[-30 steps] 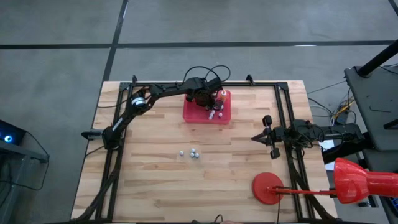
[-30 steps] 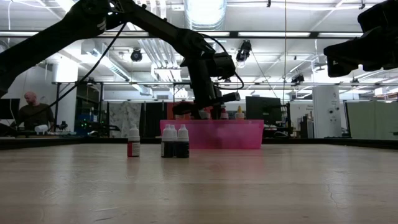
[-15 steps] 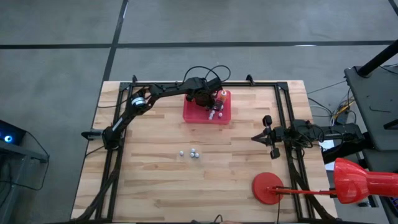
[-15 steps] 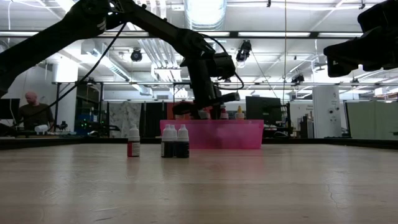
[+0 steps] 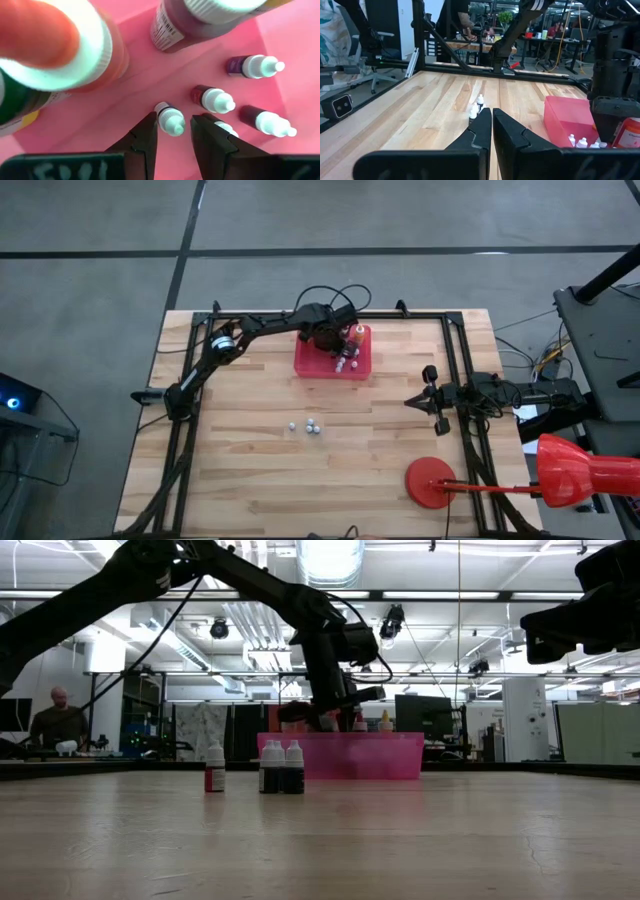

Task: Pick & Place food coloring
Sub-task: Put the small red food coloring bottle into the pink bin

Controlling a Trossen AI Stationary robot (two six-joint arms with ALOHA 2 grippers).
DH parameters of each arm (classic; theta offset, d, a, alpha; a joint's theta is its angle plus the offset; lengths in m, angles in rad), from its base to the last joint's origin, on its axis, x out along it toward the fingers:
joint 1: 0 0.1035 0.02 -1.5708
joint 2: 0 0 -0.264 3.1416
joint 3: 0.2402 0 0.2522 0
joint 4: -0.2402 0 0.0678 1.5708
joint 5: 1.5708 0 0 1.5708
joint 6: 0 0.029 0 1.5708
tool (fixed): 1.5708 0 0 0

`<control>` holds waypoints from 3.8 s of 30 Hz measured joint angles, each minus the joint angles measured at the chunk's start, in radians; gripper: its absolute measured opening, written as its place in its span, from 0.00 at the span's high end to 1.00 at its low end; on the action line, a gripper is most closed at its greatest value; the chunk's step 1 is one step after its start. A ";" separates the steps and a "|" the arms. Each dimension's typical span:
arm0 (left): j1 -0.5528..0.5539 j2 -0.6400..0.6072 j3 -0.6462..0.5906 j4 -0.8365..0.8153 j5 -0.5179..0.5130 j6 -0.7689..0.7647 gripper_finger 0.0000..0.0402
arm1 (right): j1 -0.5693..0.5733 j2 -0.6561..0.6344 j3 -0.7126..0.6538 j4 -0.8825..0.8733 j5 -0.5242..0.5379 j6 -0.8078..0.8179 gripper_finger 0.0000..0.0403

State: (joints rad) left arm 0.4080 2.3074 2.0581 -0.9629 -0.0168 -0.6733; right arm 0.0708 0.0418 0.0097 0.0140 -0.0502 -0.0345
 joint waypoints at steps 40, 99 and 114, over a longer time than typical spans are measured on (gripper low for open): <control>-0.139 -0.263 0.080 -0.262 -0.002 0.421 0.78 | 0.001 0.008 0.000 0.000 0.000 0.000 0.98; -0.304 -0.706 -0.503 -0.072 -0.004 0.335 0.97 | 0.001 0.006 0.000 0.000 0.000 0.000 0.98; -0.298 -0.706 -0.508 -0.048 -0.064 0.257 0.59 | 0.001 0.006 0.000 0.000 0.000 0.000 0.98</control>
State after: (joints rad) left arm 0.1100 1.6016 1.5505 -1.0107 -0.0803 -0.4161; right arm 0.0715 0.0479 0.0101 0.0139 -0.0503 -0.0345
